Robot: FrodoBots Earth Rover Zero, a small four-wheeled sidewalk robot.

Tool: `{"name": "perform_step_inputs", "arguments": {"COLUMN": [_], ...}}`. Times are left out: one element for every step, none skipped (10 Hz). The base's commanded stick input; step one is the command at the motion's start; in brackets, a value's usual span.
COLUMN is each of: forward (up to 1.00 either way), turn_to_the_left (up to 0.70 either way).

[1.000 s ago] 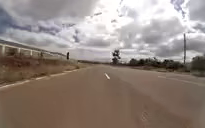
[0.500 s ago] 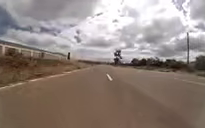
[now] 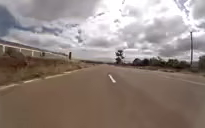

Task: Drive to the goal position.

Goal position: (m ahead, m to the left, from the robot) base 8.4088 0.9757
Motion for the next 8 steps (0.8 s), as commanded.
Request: {"name": "perform_step_inputs", "arguments": {"forward": [0.85,0.85,0.85,0.85,0.85,0.85,0.85,0.85], "turn_to_the_left": [0.00,0.00,0.00,0.00,0.00,0.00,0.00,0.00]}}
